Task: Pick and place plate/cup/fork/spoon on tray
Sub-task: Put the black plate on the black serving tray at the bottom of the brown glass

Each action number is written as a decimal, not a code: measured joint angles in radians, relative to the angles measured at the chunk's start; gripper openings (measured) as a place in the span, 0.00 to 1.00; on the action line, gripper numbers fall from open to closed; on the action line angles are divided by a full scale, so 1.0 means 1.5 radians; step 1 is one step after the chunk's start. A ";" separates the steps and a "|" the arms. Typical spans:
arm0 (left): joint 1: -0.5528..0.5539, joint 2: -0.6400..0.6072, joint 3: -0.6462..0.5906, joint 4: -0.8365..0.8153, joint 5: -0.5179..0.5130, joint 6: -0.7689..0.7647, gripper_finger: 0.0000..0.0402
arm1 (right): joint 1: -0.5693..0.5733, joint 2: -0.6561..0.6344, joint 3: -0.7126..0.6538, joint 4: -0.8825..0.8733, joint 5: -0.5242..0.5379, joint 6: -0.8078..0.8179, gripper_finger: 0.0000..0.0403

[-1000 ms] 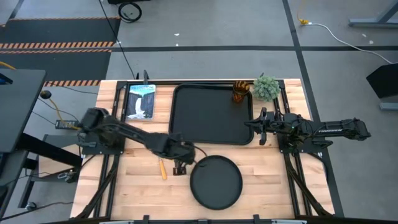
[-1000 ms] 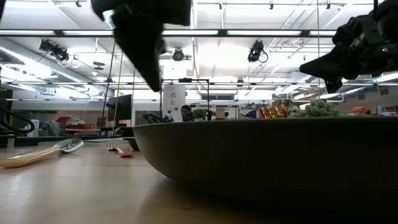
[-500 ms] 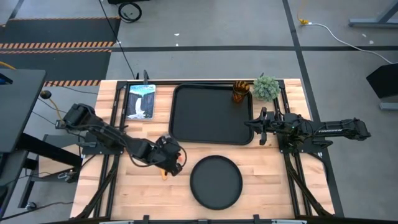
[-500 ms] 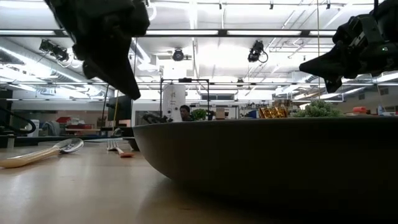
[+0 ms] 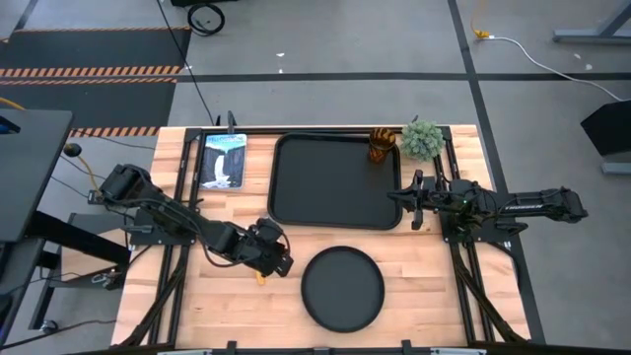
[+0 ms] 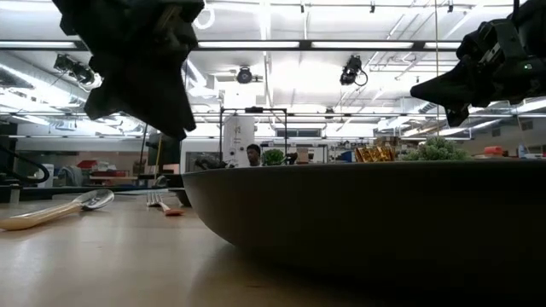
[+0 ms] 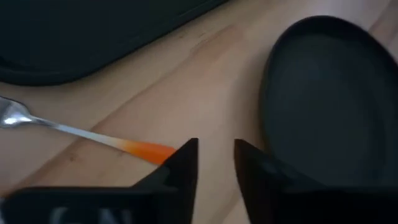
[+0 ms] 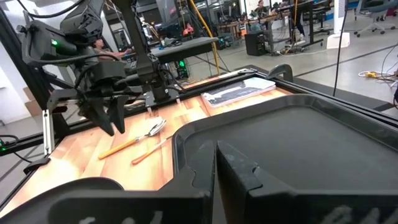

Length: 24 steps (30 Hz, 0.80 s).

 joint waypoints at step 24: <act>0.056 0.144 0.001 0.243 0.236 0.000 0.53 | 0.000 0.000 0.000 0.012 0.000 0.000 0.06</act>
